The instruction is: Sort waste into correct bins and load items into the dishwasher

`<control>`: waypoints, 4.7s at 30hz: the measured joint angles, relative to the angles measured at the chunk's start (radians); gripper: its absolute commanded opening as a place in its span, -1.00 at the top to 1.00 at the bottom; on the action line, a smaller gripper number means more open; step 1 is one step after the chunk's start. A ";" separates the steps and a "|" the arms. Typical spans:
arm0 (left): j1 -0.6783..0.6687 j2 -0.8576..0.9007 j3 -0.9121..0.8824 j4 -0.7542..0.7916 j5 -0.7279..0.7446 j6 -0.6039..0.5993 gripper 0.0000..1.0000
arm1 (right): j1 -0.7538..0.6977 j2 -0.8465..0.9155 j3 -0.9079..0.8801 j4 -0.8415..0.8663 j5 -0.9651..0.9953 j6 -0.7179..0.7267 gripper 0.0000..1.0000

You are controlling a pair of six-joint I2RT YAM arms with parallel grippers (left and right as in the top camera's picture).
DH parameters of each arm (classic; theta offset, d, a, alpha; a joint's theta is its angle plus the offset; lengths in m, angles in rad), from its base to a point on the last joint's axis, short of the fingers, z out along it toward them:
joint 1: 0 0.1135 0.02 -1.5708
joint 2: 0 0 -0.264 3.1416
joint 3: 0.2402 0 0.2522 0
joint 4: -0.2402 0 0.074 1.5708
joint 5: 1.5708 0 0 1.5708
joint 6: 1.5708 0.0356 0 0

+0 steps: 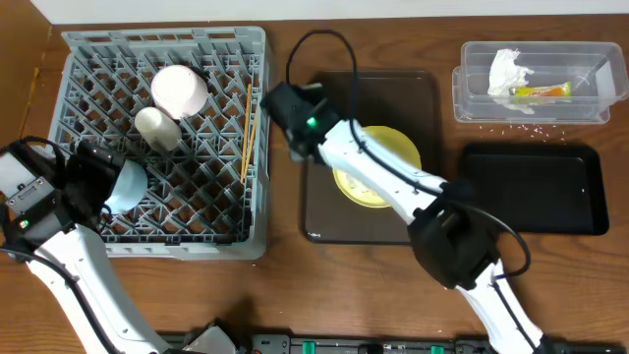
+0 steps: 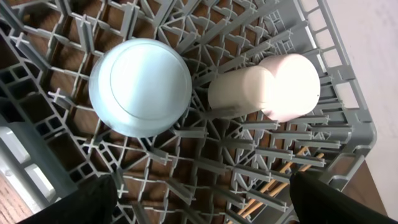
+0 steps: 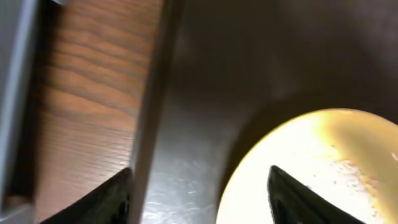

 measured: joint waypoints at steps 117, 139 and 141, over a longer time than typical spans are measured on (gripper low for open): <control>0.000 0.000 0.000 0.000 0.000 0.000 -0.79 | -0.432 0.065 0.463 -0.614 0.196 0.322 0.97; 0.000 0.000 0.000 0.000 0.000 0.000 -0.79 | -0.769 0.065 0.463 -0.745 -0.095 0.568 0.97; 0.000 0.000 0.000 0.000 0.000 0.000 -0.80 | -0.804 0.065 0.463 -0.745 -0.133 0.551 0.97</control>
